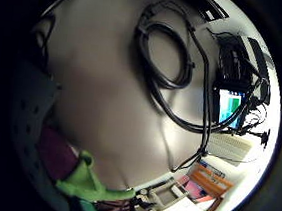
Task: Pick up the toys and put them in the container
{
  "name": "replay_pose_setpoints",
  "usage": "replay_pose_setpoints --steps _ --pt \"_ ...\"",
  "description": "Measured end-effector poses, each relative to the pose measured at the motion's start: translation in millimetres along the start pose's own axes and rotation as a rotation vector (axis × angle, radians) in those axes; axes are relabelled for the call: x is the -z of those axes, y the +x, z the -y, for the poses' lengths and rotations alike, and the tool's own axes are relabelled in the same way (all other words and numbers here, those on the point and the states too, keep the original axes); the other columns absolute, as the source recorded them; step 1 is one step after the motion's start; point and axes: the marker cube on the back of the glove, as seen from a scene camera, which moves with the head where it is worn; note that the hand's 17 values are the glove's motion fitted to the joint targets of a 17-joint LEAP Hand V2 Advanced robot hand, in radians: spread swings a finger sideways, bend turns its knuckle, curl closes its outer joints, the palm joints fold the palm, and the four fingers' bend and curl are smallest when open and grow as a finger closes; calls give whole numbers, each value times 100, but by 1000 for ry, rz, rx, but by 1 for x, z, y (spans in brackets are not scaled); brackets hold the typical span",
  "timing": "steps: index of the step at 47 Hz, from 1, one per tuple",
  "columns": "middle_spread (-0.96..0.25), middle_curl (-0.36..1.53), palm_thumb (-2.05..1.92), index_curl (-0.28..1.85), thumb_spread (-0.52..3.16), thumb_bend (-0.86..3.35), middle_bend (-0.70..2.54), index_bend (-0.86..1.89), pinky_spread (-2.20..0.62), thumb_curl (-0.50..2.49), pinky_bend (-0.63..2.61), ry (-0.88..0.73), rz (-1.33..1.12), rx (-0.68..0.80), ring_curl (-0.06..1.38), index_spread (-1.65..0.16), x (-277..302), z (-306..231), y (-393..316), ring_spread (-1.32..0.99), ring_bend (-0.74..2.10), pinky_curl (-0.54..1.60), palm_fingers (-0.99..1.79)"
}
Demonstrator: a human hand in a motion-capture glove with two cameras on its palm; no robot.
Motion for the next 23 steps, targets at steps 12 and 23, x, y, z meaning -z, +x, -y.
replay_pose_setpoints --steps 12,23 --pt "-23 53 61 9 80 18 94 50 -34 54 101 233 -119 36 48 -30 140 -16 -46 -33 126 38 115" --pt "-23 61 62 18 60 14 104 76 -37 64 102 341 -104 295 51 -33 280 -56 -137 -35 129 42 113"
